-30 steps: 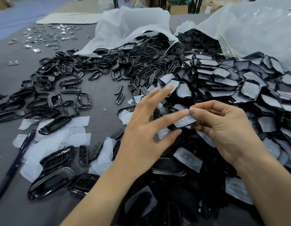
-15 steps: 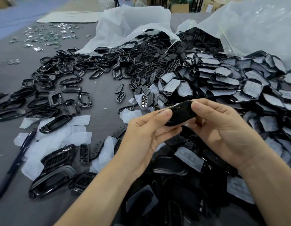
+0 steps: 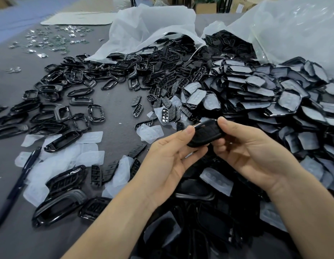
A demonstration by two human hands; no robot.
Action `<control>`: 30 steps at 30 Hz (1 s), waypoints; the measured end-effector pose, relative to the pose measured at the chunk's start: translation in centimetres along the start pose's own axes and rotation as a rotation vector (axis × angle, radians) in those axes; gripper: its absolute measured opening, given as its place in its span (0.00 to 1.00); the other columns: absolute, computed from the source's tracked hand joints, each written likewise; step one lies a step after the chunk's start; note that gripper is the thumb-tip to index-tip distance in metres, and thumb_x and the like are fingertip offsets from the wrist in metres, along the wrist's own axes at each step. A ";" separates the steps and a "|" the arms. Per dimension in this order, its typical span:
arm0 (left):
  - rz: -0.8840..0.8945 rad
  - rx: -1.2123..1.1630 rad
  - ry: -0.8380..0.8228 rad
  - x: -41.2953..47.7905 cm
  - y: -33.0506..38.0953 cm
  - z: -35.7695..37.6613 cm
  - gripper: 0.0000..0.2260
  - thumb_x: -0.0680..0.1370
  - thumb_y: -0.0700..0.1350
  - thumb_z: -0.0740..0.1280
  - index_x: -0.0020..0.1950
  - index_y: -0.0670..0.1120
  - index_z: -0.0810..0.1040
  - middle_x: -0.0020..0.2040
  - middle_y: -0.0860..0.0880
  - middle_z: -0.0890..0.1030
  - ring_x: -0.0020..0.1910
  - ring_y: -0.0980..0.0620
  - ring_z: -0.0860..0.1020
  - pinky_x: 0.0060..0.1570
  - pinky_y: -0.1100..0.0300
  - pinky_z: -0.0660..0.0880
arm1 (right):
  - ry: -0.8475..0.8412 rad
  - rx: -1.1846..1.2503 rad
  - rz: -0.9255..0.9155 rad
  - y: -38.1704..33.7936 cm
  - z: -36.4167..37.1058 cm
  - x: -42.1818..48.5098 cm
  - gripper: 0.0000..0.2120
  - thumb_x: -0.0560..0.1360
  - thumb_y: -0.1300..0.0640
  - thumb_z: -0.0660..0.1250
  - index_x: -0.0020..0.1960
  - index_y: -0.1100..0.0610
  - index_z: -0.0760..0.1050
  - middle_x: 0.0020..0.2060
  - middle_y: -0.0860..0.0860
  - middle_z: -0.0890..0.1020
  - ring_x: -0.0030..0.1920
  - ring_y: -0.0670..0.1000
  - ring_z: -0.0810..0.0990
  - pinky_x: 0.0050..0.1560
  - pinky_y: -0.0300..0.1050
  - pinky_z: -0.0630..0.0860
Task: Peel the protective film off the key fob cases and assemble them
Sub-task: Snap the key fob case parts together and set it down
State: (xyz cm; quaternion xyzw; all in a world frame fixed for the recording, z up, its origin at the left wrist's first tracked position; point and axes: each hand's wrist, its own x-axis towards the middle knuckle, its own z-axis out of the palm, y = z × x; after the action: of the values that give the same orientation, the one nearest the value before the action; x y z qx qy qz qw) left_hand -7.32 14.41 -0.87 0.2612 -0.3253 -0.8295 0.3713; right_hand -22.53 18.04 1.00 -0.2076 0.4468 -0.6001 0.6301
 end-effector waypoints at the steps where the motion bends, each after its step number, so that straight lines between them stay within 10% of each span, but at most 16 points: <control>1: -0.015 -0.009 0.005 0.0 0.0 0.0 0.11 0.68 0.47 0.70 0.44 0.42 0.86 0.45 0.45 0.85 0.41 0.54 0.83 0.40 0.65 0.79 | 0.007 0.009 0.019 0.0 0.0 0.0 0.08 0.64 0.57 0.71 0.37 0.61 0.84 0.34 0.53 0.80 0.27 0.44 0.74 0.27 0.33 0.73; 30: -0.058 -0.147 -0.086 -0.2 -0.3 0.0 0.18 0.66 0.55 0.73 0.48 0.43 0.85 0.45 0.44 0.85 0.42 0.52 0.84 0.39 0.64 0.79 | 0.028 0.096 0.031 0.5 1.1 -0.2 0.07 0.63 0.55 0.71 0.30 0.59 0.82 0.27 0.49 0.73 0.26 0.42 0.73 0.27 0.32 0.73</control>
State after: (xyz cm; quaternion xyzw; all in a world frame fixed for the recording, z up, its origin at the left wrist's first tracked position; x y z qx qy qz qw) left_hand -7.28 14.70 -1.06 0.2068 -0.2716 -0.8720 0.3507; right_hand -21.35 18.05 1.26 -0.1618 0.4295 -0.6140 0.6422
